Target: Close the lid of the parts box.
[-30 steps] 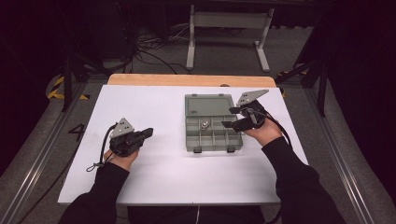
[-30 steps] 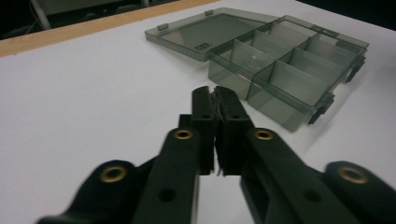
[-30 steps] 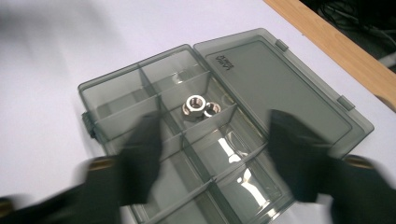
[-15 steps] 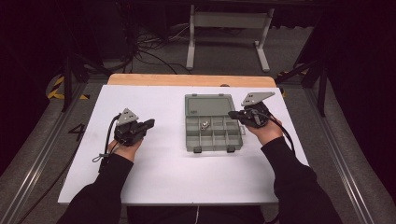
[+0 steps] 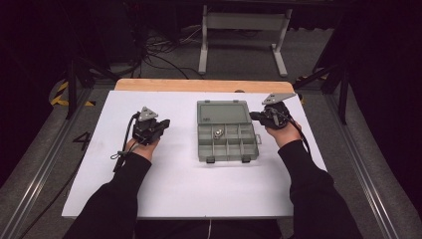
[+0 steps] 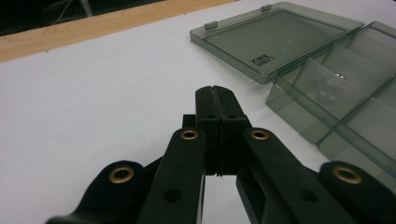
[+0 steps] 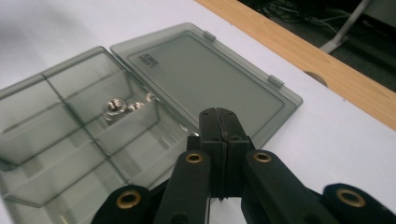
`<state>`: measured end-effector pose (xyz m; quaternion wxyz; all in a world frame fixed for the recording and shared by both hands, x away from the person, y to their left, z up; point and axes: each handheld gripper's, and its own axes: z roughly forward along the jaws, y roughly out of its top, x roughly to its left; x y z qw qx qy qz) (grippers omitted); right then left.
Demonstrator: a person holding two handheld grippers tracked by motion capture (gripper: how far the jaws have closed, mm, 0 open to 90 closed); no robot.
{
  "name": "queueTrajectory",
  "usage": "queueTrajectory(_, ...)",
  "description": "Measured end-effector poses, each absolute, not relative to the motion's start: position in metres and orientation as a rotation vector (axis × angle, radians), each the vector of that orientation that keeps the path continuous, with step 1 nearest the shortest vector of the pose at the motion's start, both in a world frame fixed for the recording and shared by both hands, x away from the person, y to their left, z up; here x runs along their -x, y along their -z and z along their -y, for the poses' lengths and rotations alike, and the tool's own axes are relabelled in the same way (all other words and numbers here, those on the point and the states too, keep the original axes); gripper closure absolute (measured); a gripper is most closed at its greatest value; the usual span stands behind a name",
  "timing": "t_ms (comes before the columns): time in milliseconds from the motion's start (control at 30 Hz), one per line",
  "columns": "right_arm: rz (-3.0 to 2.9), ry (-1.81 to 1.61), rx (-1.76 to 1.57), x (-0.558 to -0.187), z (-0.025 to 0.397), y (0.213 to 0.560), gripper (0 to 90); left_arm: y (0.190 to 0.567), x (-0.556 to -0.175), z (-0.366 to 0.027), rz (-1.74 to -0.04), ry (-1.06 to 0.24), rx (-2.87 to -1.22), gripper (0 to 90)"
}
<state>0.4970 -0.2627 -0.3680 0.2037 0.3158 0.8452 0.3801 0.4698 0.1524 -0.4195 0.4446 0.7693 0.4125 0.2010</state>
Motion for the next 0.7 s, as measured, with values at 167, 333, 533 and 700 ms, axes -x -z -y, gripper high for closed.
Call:
queueTrajectory(167, -2.340, -1.038, -0.929, -0.509, 0.268, 0.375, 90.0, 0.421, -0.483, -0.144, -1.016, -0.520, -1.945, 90.0)
queueTrajectory(333, -2.338, -1.024, -0.955, -0.521, 0.273, 0.384, 90.0, 0.418, -0.497, -0.132, -1.010, -0.533, -1.962, 90.0)
queueTrajectory(533, -2.311, -1.020, -1.031, -0.529, 0.280, 0.395, 90.0, 0.425, -0.512, -0.120, -0.999, -0.515, -1.999, 90.0)
queueTrajectory(700, -2.321, -0.996, -1.036, -0.535, 0.281, 0.404, 90.0, 0.431, -0.526, -0.111, -1.013, -0.480, -2.015, 90.0)
